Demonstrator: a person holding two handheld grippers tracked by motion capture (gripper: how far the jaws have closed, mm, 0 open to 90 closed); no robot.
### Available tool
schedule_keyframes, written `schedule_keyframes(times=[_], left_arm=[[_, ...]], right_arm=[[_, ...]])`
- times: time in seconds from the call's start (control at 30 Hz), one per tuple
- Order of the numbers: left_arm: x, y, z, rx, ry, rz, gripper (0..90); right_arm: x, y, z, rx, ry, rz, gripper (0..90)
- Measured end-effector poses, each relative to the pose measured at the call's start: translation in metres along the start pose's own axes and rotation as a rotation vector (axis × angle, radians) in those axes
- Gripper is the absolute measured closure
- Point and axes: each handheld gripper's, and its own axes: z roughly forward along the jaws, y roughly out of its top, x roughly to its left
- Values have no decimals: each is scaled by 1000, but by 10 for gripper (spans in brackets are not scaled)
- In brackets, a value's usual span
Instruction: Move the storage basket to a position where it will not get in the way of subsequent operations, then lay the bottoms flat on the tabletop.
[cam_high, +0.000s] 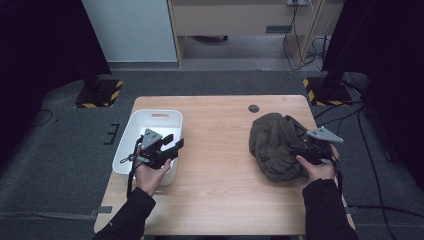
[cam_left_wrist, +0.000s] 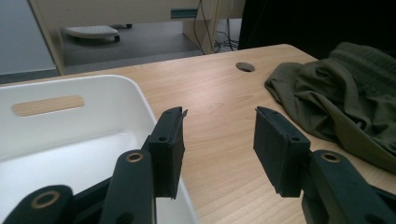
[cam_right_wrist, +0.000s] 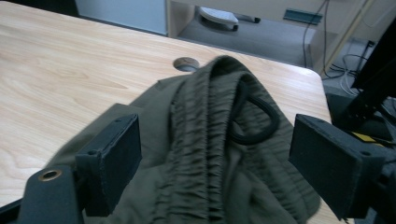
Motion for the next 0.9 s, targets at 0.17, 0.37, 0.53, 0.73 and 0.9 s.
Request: schedule_keyframes(times=[0.17, 0.37, 0.53, 0.73, 0.9], left_arm=[[-15, -1, 6, 6, -37, 24, 496], [-26, -4, 11, 18, -64, 50, 488], [-29, -7, 15, 29, -68, 49, 487], [-32, -11, 20, 43, -79, 52, 488], [-35, -13, 22, 51, -84, 55, 490]], right_arm=[[-8, -5, 4, 22, -12, 21, 167], [-5, -13, 19, 96, 24, 18, 216], [3, -17, 27, 134, 51, -19, 368], [7, -19, 28, 134, 67, -45, 598], [9, -17, 27, 126, 103, -47, 701]])
